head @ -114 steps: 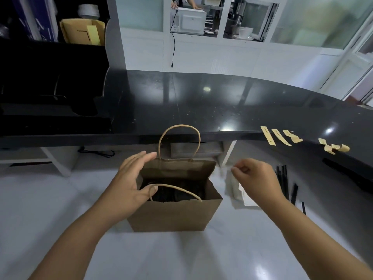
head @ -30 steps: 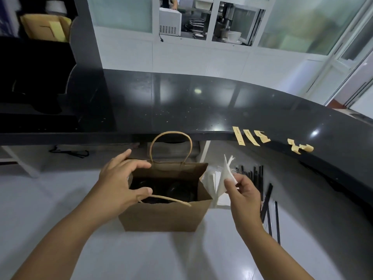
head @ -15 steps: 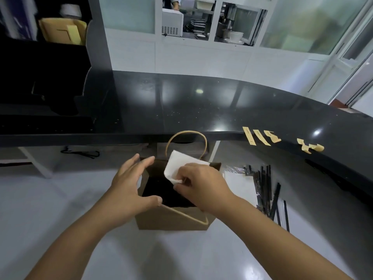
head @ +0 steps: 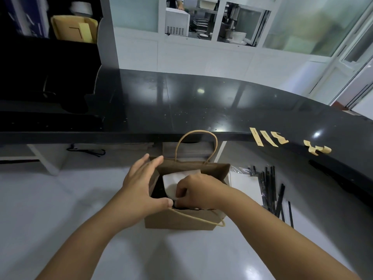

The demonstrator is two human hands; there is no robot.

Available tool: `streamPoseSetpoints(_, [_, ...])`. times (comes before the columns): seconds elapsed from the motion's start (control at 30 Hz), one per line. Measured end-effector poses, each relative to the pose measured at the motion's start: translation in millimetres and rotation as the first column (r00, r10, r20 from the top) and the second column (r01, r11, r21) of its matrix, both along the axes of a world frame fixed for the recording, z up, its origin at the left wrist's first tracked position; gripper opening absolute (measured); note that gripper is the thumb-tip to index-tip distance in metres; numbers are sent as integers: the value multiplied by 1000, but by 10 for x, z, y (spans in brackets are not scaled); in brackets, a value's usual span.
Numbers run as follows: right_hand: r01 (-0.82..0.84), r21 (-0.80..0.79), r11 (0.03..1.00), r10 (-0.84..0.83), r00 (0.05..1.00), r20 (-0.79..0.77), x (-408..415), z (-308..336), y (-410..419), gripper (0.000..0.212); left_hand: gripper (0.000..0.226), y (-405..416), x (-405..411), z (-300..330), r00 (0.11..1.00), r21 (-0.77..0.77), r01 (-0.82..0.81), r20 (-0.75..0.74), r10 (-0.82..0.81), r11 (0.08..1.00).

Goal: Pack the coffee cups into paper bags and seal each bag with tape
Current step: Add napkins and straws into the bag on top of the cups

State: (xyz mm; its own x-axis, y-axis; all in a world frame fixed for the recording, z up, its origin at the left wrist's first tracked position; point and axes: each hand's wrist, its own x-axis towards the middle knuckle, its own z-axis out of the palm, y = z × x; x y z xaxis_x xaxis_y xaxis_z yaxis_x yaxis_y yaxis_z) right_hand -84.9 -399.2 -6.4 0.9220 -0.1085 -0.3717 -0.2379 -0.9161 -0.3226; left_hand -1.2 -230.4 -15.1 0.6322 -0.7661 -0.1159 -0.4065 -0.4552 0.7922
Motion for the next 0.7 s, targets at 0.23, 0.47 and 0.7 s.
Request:
streamPoseSetpoints(0.23, [218, 207, 954, -274, 915, 297, -179, 214, -149, 13, 100, -15, 12, 12, 1000, -5, 15, 4, -15, 1000])
streamPoseSetpoints(0.47, [634, 241, 735, -634, 515, 577, -575, 195, -387, 37, 93, -34, -10, 10, 1000, -84, 7, 28, -4, 996])
streamPoseSetpoints(0.7, [672, 185, 717, -691, 650, 316, -717, 30, -424, 35, 90, -191, 11, -7, 954, -222, -292, 0, 300, 930])
